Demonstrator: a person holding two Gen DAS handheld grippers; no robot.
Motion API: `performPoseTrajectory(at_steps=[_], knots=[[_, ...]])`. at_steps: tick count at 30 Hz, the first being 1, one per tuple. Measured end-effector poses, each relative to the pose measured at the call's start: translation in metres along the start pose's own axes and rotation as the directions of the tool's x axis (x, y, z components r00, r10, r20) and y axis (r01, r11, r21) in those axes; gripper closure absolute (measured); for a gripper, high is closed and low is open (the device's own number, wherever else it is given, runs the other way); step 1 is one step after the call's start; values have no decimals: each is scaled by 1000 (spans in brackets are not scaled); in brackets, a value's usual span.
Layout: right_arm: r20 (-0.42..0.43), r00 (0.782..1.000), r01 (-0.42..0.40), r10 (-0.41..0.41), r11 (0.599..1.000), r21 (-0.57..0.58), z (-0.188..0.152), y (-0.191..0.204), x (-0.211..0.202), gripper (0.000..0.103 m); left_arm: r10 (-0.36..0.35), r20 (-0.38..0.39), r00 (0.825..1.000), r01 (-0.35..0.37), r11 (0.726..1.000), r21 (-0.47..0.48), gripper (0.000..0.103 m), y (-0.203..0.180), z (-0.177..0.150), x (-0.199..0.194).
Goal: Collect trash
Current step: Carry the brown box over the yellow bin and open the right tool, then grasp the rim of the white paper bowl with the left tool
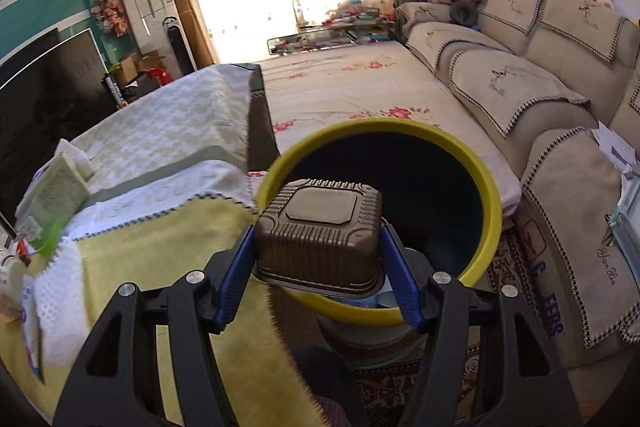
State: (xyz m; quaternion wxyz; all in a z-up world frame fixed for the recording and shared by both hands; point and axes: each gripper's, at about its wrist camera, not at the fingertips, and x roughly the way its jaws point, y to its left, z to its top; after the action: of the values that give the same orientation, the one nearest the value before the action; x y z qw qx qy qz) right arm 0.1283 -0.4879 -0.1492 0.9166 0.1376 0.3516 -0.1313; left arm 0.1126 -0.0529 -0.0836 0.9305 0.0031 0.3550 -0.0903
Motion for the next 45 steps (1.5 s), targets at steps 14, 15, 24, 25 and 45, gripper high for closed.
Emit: performPoseTrajectory(at_steps=[14, 15, 24, 25, 45], knots=[[42, 999, 27, -30, 998, 52, -3, -16, -3, 30, -8, -1, 1000, 8, 1000, 23, 11, -4, -1, 3], [42, 999, 20, -22, 998, 57, -6, -16, -4, 29, -9, -6, 1000, 9, 1000, 24, 11, -4, -1, 4], [22, 1000, -19, 18, 998, 54, -15, -10, -7, 29, -52, -34, 998, 53, 998, 27, 17, -5, -5, 13], [21, 1000, -20, 19, 998, 54, -16, -9, -7, 29, -59, -42, 997, 60, 998, 29, 21, -6, -6, 15], [12, 998, -55, 54, 997, 49, -16, -5, -9, 28, -136, -123, 983, 141, 990, 29, 81, -16, -8, 51]])
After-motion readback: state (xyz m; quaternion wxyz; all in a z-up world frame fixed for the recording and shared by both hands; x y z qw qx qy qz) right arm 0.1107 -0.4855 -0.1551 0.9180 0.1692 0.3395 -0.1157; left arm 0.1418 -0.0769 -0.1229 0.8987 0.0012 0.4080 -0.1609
